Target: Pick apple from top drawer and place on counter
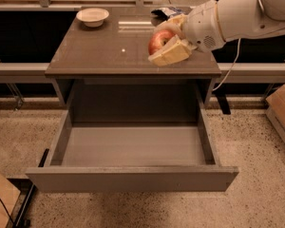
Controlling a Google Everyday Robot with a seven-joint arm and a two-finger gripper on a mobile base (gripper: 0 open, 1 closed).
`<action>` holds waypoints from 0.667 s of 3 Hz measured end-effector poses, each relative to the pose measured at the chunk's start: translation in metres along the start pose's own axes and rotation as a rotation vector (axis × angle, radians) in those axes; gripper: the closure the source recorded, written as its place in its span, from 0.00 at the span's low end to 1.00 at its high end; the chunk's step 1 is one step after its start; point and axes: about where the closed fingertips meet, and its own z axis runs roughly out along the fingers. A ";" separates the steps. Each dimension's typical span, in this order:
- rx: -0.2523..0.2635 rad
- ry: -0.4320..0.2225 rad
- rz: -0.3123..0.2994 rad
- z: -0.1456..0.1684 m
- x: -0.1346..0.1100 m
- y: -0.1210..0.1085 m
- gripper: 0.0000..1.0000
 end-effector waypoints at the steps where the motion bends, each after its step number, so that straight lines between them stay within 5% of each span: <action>1: 0.023 -0.014 0.035 0.008 0.010 0.001 1.00; 2: 0.060 -0.024 0.066 0.025 0.023 -0.021 1.00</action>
Offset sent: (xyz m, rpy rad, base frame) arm 0.0738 0.0021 -0.0389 0.0934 0.0099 -0.1384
